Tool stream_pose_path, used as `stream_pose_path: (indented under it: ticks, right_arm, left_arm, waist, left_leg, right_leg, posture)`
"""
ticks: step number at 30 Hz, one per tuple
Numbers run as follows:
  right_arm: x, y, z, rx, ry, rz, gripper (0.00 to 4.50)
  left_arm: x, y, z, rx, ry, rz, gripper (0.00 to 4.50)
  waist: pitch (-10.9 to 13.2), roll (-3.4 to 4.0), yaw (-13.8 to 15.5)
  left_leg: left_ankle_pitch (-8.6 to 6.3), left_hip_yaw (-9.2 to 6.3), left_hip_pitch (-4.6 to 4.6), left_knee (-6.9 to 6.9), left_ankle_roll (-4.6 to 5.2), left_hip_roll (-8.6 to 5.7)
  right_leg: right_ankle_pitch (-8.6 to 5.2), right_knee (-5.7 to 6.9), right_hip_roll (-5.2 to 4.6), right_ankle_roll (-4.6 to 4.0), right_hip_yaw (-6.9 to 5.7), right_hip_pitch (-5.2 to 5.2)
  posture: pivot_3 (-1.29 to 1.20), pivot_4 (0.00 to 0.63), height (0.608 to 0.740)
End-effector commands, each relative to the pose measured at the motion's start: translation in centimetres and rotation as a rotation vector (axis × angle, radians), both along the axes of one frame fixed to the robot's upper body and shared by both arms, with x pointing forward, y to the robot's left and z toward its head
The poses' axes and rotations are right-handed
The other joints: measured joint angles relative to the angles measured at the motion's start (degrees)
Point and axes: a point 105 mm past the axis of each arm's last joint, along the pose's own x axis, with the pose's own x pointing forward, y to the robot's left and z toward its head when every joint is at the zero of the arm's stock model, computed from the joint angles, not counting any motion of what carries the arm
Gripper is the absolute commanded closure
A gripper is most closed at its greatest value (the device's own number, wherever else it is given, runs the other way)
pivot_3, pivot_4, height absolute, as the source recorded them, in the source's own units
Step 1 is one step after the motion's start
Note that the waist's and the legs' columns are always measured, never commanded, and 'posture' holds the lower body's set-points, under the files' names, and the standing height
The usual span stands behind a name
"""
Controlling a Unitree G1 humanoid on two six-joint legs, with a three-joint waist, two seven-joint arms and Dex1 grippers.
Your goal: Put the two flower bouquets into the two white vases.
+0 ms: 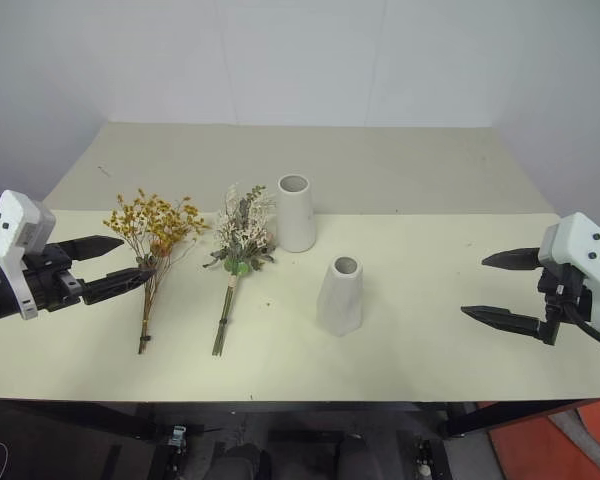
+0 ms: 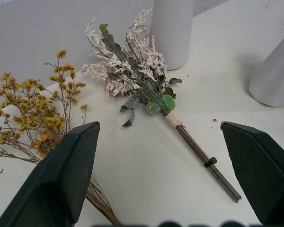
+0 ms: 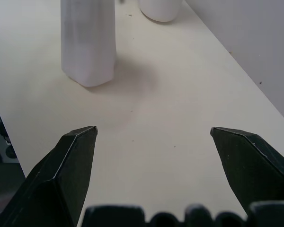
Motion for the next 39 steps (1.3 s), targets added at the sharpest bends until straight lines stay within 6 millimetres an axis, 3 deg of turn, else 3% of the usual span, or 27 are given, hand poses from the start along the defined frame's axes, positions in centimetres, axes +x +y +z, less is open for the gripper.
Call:
stream_pose_path:
  ticks: [1, 7, 13, 17, 22, 27, 31, 35, 39]
  right_arm:
    - [0.0, 0.0, 0.7, -0.030, -0.022, -0.003, 0.00]
    - [0.1, 0.0, 0.5, -0.034, -0.021, -0.008, 0.00]
    - [0.1, 0.1, 0.2, -0.034, -0.017, -0.013, 0.00]
    - [0.1, 0.6, 0.6, -0.019, -0.032, -0.003, 0.00]
    - [0.3, 1.5, 1.9, -0.037, -0.069, 0.020, 0.00]
    - [0.4, 2.6, 3.5, -0.042, -0.115, 0.046, 0.00]
    - [0.6, 3.4, 5.1, -0.016, -0.162, 0.063, 0.00]
    - [0.4, 3.9, 4.7, -0.027, -0.152, 0.090, 0.00]
    - [0.1, 4.7, 5.5, -0.018, -0.173, 0.132, 0.00]
  left_arm:
    - [0.0, -0.3, 0.9, 0.023, -0.051, -0.003, 0.04]
    - [0.2, -0.4, 1.2, 0.012, -0.056, -0.004, 0.04]
    - [2.6, 0.3, 1.1, 0.077, 0.007, 0.214, 0.04]
    - [3.3, -2.0, 1.7, -0.044, 0.103, 0.142, 0.04]
    - [6.1, -4.6, -0.2, -0.110, 0.289, 0.197, 0.04]
    - [8.8, -8.0, -1.2, -0.170, 0.369, 0.259, 0.04]
    - [8.9, -10.1, -2.5, -0.137, 0.410, 0.276, 0.04]
    - [9.0, -10.8, -5.1, -0.091, 0.461, 0.391, 0.04]
    - [9.0, -11.4, -6.2, -0.185, 0.518, 0.523, 0.04]
  waist:
    - [0.00, 0.00, 0.00]
    - [0.00, 0.00, 0.00]
    - [0.00, -0.01, 0.20]
    - [0.01, -0.03, 0.13]
    - [0.01, -0.03, 0.18]
    - [0.01, -0.05, 0.09]
    - [0.01, -0.05, 0.03]
    - [0.01, -0.05, 0.65]
    - [0.01, -0.06, 1.20]
  left_leg:
    - [0.00, 0.00, 0.00, 0.00, 0.00, 0.00]
    - [0.00, 0.00, 0.00, 0.00, 0.00, 0.00]
    - [0.00, -0.06, 0.01, 0.03, 0.00, -0.03]
    - [0.00, -0.10, -0.04, 0.04, 0.01, -0.05]
    - [0.00, -0.27, 0.05, 0.07, -0.01, -0.11]
    - [0.01, -0.62, -0.01, 0.08, -0.02, -0.13]
    - [0.05, -0.62, -0.09, 0.03, -0.10, -0.13]
    - [0.08, -0.66, -0.09, 0.04, -0.16, -0.21]
    - [0.08, -0.67, -0.09, 0.05, -0.17, -0.30]
  right_leg:
    - [0.00, 0.00, 0.00, 0.00, 0.00, 0.00]
    - [0.00, 0.00, 0.00, 0.00, 0.00, 0.00]
    - [0.00, 0.02, 0.00, 0.01, -0.02, 0.05]
    - [0.01, 0.01, 0.00, 0.02, -0.02, 0.00]
    - [0.01, 0.06, -0.01, 0.02, -0.03, 0.12]
    - [0.03, 0.08, -0.03, 0.03, 0.04, -0.01]
    - [0.03, 0.07, -0.03, 0.03, 0.14, -0.20]
    - [0.04, 0.09, -0.09, 0.03, 0.13, -0.14]
    - [0.06, 0.11, -0.18, 0.06, 0.15, -0.15]
  posture:
    - [0.00, 0.150, 0.740]
    - [0.00, 0.150, 0.740]
    - [0.00, 0.150, 0.740]
    - [0.00, 0.150, 0.740]
    - [0.00, 0.150, 0.740]
    - [0.00, 0.150, 0.740]
    - [0.00, 0.150, 0.740]
    - [0.00, 0.150, 0.740]
    - [0.00, 0.150, 0.740]
